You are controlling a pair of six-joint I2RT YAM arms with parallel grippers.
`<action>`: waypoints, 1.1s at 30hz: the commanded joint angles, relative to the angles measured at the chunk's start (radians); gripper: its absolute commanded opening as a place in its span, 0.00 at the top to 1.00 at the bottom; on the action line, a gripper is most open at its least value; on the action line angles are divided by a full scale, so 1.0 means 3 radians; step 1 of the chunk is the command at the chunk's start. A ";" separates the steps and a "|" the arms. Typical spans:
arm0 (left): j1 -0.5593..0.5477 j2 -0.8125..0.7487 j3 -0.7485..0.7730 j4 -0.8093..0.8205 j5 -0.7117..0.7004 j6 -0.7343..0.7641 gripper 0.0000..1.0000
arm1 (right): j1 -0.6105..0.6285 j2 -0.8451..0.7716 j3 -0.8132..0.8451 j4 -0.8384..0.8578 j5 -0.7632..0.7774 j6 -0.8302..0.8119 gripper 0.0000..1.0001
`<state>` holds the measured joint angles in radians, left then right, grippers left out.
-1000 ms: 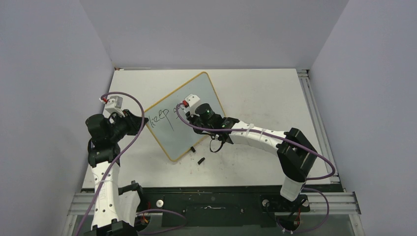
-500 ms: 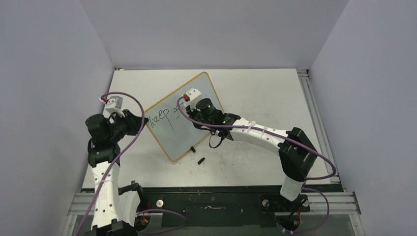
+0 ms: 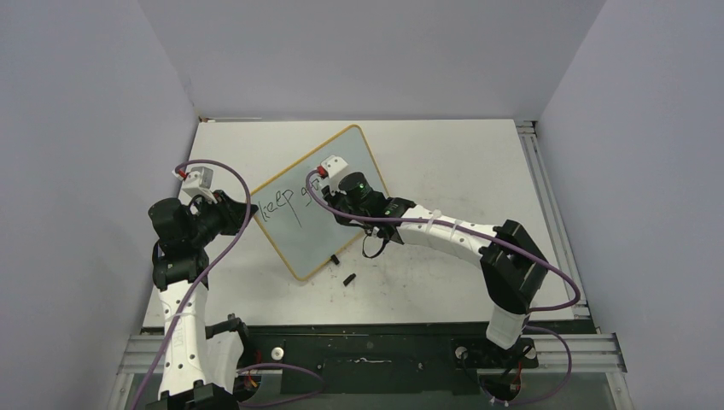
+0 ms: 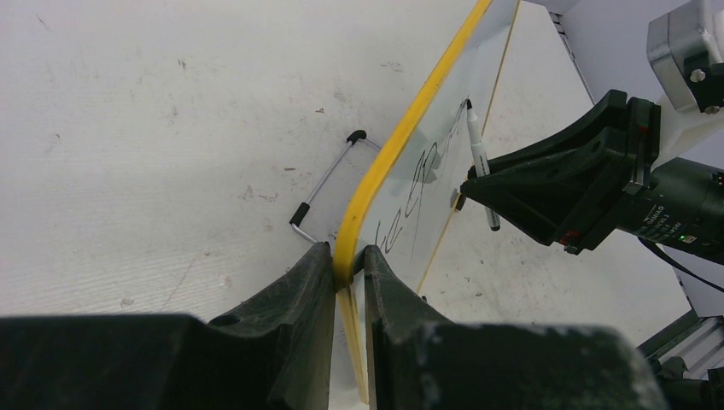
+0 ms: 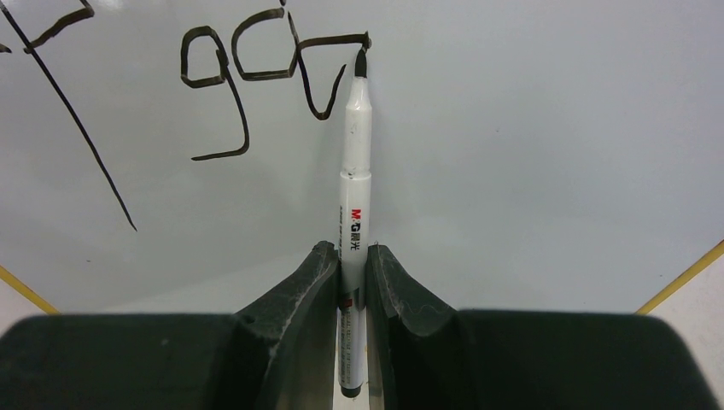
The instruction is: Write a sentence on the whiteboard
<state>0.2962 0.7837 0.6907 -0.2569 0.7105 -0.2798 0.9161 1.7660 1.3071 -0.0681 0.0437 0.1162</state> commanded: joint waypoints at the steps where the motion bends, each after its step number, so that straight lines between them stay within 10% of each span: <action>1: 0.0030 -0.0001 0.0105 0.0042 -0.0078 0.0058 1.00 | -0.0001 -0.0011 -0.0032 -0.0018 -0.0024 0.0001 0.95; 33: 0.0028 -0.0008 0.0104 0.0039 -0.0068 0.0053 1.00 | -0.0078 -0.0215 0.0014 -0.0015 0.0156 0.0001 0.95</action>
<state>0.2962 0.7837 0.6907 -0.2565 0.7109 -0.2798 0.9020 1.7641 1.2881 -0.0998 0.0719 0.1158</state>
